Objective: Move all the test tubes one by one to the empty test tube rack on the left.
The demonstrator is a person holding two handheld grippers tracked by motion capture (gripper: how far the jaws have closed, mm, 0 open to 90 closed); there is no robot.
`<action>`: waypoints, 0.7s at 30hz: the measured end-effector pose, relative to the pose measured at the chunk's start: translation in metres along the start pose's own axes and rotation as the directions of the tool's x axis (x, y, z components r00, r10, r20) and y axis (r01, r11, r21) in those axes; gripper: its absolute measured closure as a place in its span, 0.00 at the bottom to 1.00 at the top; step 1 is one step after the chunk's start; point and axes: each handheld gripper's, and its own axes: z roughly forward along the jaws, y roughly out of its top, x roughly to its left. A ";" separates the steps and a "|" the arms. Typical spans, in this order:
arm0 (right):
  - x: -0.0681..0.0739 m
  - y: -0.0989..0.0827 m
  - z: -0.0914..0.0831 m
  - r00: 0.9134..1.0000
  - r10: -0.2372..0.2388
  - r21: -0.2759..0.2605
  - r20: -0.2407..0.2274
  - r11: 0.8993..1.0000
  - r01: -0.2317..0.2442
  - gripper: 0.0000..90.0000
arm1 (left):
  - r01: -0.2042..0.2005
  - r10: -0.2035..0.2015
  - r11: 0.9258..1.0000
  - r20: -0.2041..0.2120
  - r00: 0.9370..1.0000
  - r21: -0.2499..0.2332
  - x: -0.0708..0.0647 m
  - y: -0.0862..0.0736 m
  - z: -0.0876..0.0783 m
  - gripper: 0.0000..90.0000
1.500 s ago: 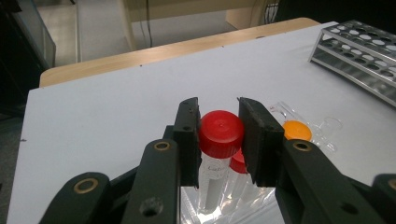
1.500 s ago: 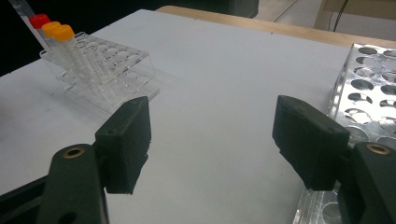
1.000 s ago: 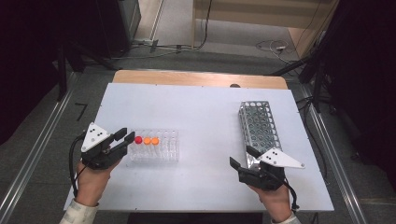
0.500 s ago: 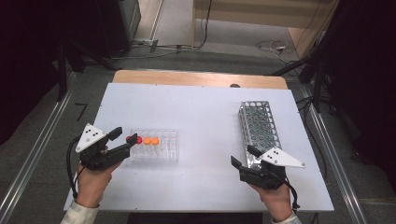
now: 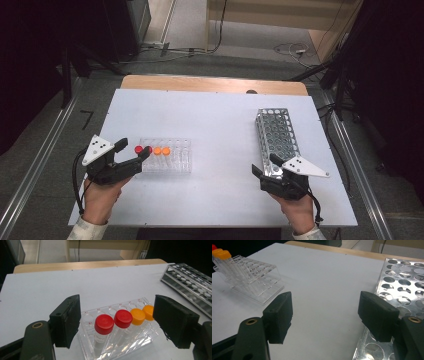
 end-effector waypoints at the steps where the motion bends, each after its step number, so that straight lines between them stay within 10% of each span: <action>1: -0.001 0.000 0.000 1.000 -0.002 -0.001 0.002 1.000 0.002 0.30 | 0.001 -0.001 1.000 -0.003 1.000 0.001 0.000 0.000 0.000 0.25; 21: -0.021 -0.003 -0.003 0.998 0.016 -0.011 0.062 1.000 -0.015 0.29 | 0.003 -0.003 1.000 -0.019 1.000 -0.005 -0.002 -0.006 -0.003 0.23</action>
